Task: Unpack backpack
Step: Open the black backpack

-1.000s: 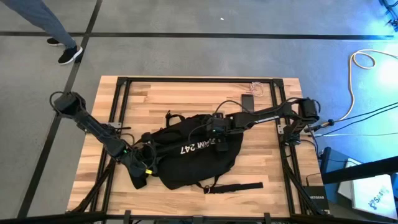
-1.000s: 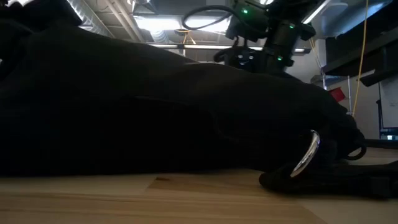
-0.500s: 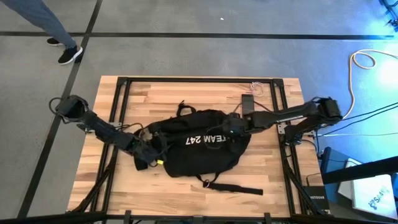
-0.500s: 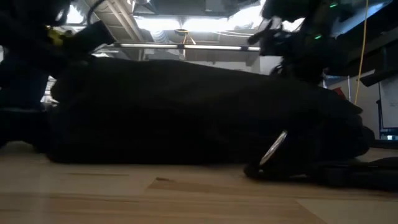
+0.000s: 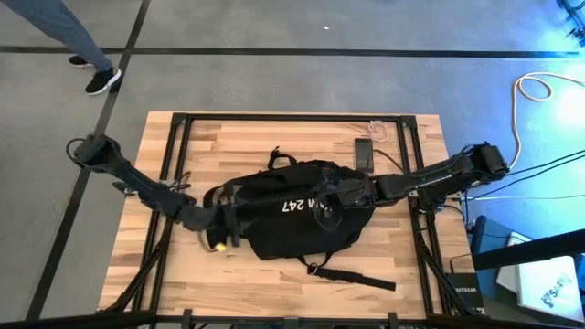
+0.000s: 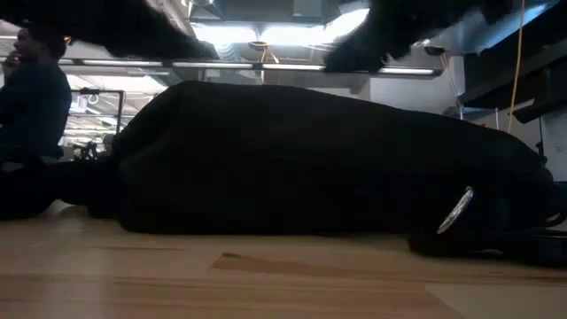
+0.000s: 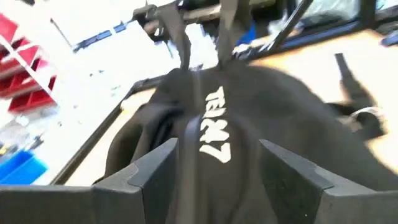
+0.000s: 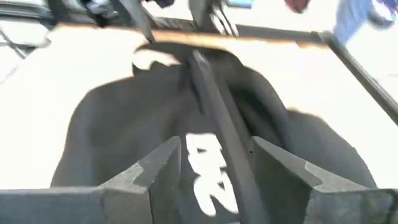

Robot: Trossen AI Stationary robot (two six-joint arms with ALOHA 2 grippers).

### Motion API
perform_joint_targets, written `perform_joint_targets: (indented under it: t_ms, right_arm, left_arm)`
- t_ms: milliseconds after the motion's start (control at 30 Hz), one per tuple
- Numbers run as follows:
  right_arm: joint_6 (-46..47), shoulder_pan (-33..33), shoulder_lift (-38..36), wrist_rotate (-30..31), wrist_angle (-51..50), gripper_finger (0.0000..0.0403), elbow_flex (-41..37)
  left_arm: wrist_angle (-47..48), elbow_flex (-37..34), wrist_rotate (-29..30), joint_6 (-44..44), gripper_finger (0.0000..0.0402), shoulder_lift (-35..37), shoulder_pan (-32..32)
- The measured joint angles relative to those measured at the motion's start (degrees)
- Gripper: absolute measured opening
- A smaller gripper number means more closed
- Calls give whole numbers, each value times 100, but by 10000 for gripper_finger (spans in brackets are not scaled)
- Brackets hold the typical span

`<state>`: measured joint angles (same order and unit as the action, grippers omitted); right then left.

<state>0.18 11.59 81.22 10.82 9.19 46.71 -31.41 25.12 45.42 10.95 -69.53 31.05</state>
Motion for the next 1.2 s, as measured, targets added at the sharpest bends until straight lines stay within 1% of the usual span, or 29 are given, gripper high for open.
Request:
perform_joint_targets:
  t_ms: [67,133,200,233,267,333,433,500,567,700,767,867,933,1033,1133,1200]
  right_arm:
    - [-196,9,188,-158,286,177,150]
    - [-225,10,408,-243,439,177,361]
    - [-396,-3,643,-240,453,177,576]
    - [-565,-30,791,-213,454,177,671]
    - [-701,-59,949,-136,481,177,772]
    - [-794,-126,1289,-67,533,177,977]
    - [-799,-211,1775,-75,709,177,1314]
    - [-797,-242,2028,-74,745,177,1549]
    - [-797,-257,2287,-73,751,177,1791]
    - [-766,-257,2646,-136,766,177,2126]
    - [-756,-262,2772,-134,745,177,2222]
    - [-682,-262,2881,-136,721,177,2243]
    - [-626,-262,2890,-138,638,177,2242]
    - [-585,-262,2890,-138,683,177,2250]
    - [-583,-262,2890,-139,732,177,2250]
    - [-583,-262,2888,-139,791,177,2250]
  left_arm:
    - [513,4,272,-71,202,389,389]
    - [1389,6,728,-387,202,762,794]
    - [2519,7,1303,-1029,202,1115,1175]
    - [3052,7,1549,-1500,202,1265,1325]
    - [3548,7,1676,-2000,202,1401,1433]
    - [4341,7,1608,-2992,202,1576,1549]
    - [5201,7,1070,-4090,202,1573,1530]
    - [5476,-34,856,-4518,202,1440,1459]
    - [5791,-48,812,-4807,202,1291,1378]
    - [5952,-46,769,-5062,202,1092,1131]
    - [6073,-46,676,-5109,202,1007,981]
    - [6470,-46,520,-5487,201,915,690]
    - [6548,-46,338,-5683,198,890,493]
    - [6358,-46,166,-5492,186,883,328]
    - [5980,-46,28,-5051,170,882,267]
    - [5781,-46,-170,-4710,159,882,248]
